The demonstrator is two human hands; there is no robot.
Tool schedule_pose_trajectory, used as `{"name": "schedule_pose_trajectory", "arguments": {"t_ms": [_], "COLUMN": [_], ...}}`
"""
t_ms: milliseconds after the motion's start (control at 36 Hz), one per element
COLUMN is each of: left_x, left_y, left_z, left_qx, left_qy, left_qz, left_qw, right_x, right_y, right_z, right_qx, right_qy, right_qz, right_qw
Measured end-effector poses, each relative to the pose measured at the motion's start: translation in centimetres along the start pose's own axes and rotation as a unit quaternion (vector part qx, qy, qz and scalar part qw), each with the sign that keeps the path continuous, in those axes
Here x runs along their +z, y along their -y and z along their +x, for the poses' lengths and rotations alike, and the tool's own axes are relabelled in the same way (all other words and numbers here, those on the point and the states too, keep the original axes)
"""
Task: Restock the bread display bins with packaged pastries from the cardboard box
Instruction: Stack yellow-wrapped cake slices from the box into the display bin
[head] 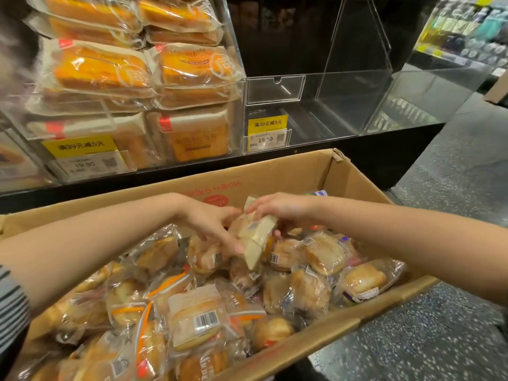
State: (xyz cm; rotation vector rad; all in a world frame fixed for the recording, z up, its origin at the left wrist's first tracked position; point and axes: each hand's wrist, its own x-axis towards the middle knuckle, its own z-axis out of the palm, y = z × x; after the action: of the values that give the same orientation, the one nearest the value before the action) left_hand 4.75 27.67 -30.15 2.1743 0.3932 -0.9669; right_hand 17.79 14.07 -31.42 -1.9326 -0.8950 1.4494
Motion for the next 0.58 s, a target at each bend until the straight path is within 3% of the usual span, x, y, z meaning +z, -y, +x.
{"name": "schedule_pose_trajectory", "arguments": {"t_ms": [111, 306, 389, 500, 583], "left_x": [-0.4, -0.5, -0.8, -1.9, -2.5], "left_y": [-0.1, -0.8, 0.2, 1.6, 2.6], "left_z": [-0.5, -0.6, -0.6, -1.4, -1.7], "left_qx": [0.066, 0.134, 0.137, 0.116, 0.102], "left_qy": [-0.066, -0.193, -0.227, -0.262, -0.271], "left_qz": [-0.063, -0.068, -0.127, -0.178, -0.173], "left_qw": [0.994, 0.97, 0.956, 0.942, 0.941], "right_x": [-2.0, -2.7, -3.1, -3.3, -2.7], "right_y": [0.5, 0.3, 0.3, 0.3, -0.1], "right_z": [-0.8, -1.2, -1.0, -0.7, 0.4], "right_qx": [0.03, 0.045, 0.064, 0.072, 0.049], "right_qy": [0.068, 0.02, 0.037, 0.066, -0.066], "right_qz": [0.127, 0.268, 0.286, 0.21, -0.05], "right_qw": [0.989, 0.962, 0.955, 0.973, 0.995]}}
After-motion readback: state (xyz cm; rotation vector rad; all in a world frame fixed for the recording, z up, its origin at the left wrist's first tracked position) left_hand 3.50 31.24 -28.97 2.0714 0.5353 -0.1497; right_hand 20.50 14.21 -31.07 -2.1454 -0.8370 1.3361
